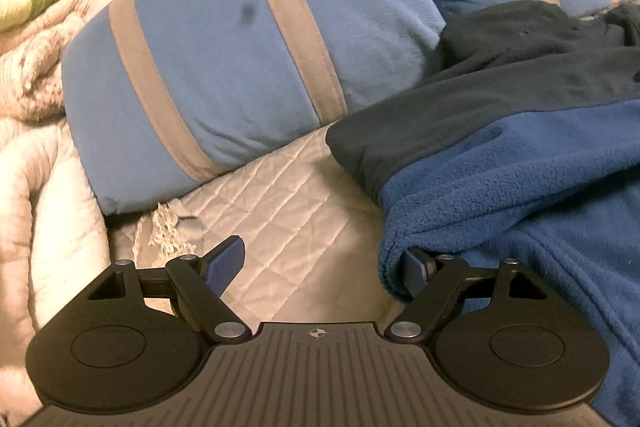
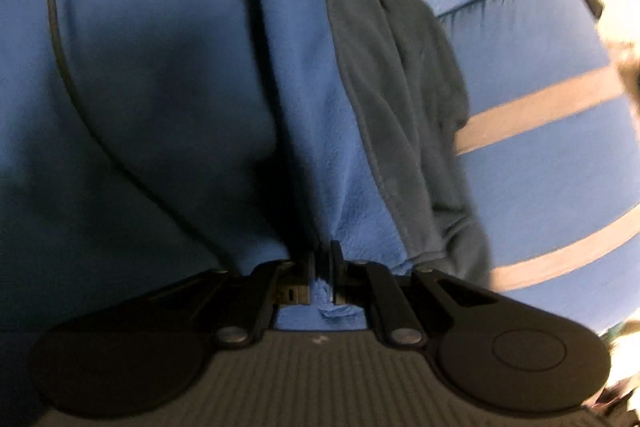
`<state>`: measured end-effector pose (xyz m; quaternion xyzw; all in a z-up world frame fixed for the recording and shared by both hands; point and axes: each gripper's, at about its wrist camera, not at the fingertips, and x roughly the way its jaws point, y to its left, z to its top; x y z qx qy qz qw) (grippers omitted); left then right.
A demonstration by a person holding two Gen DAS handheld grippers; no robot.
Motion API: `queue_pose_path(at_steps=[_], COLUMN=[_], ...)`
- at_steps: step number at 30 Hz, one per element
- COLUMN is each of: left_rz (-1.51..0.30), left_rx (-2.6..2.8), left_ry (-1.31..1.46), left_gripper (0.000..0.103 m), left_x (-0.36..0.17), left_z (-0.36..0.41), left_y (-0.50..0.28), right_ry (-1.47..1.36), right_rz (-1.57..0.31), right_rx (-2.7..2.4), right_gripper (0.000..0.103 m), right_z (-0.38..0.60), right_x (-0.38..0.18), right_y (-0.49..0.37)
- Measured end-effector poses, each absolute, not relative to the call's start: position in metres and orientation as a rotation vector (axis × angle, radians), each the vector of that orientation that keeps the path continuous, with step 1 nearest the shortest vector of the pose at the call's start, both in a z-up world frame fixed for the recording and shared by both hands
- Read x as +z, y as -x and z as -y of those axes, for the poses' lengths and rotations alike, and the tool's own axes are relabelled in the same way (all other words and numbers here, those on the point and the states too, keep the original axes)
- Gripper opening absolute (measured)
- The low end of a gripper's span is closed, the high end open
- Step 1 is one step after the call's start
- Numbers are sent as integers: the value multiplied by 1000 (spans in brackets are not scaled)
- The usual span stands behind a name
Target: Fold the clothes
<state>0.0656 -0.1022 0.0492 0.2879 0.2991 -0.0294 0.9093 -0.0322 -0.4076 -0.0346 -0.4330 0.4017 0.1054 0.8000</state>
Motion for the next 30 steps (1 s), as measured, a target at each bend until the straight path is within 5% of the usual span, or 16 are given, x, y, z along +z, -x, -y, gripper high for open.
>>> queue_pose_path(at_steps=[13,14,15,20,30], left_rz=[-649,-649,-646,-642,-664], left_rx=[-58,-57,-60,-75,-94], left_ry=[-660,-664,-667,-653,-595], left_gripper=[82,82,82,82,82], left_x=[32,31,31,31,38], left_z=[104,104,103,100,93], left_y=[-71,-70,-69,-65,-56], right_ry=[798,784,771,606,298], right_rz=[-993,-988,-983,-978,-878], right_rx=[342,349,355,359,186], right_gripper=[7,9,35,60,58], right_z=[403,404,406,439,519], right_x=[-15,-14,-12,15,64], right_y=[42,44,46,54,29])
